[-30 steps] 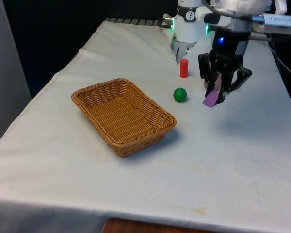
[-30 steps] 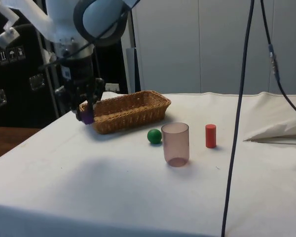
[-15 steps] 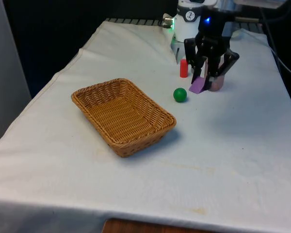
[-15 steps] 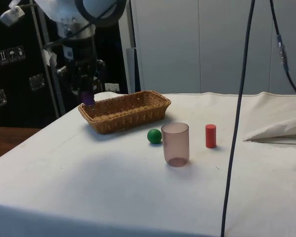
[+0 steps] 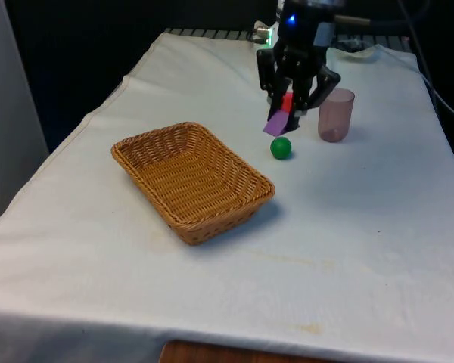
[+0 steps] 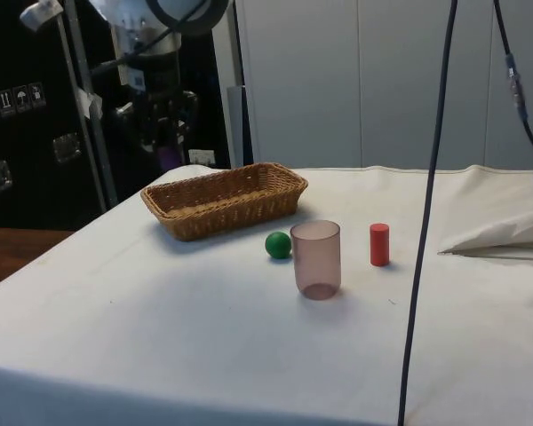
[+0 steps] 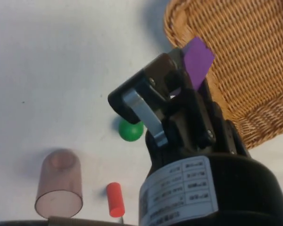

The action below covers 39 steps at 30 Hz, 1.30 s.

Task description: Pick up the triangular block and place it into the basket.

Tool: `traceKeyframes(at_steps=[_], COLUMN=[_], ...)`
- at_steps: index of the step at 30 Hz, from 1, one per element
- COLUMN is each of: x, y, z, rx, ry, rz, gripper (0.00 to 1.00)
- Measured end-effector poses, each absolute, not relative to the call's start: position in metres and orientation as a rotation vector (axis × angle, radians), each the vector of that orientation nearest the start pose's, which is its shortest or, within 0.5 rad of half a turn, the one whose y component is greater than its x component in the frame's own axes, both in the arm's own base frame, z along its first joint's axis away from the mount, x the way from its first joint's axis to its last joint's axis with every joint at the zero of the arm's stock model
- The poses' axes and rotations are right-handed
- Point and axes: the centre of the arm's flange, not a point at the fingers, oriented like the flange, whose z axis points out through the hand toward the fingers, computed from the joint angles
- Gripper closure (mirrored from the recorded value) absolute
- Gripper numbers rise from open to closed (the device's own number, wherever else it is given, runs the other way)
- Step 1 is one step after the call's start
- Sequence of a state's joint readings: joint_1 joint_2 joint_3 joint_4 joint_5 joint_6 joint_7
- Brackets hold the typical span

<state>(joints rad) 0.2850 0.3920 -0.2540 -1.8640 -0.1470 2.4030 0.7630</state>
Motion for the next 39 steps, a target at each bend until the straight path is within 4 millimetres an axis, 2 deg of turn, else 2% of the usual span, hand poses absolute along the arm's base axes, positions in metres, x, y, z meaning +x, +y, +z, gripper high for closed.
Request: traceKeyframes(at_steps=[4,7,12,19,22,30,39], x=[0.648,0.648,0.646,0.640,0.639,0.636,0.636], y=[0.014,0.010,-0.013,-0.041,-0.045,-0.079,-0.108], z=[0.329,0.329,0.326,0.314,0.311,0.277,0.248], rx=[-3.115,-3.118,-3.132,-3.144,-3.146,-3.138,-3.130], ry=[0.968,0.968,0.971,0.977,0.978,0.988,0.995], rz=[-0.360,-0.359,-0.358,-0.359,-0.357,-0.347,-0.316], gripper=[0.67,0.67,0.67,0.67,0.67,0.67,0.67])
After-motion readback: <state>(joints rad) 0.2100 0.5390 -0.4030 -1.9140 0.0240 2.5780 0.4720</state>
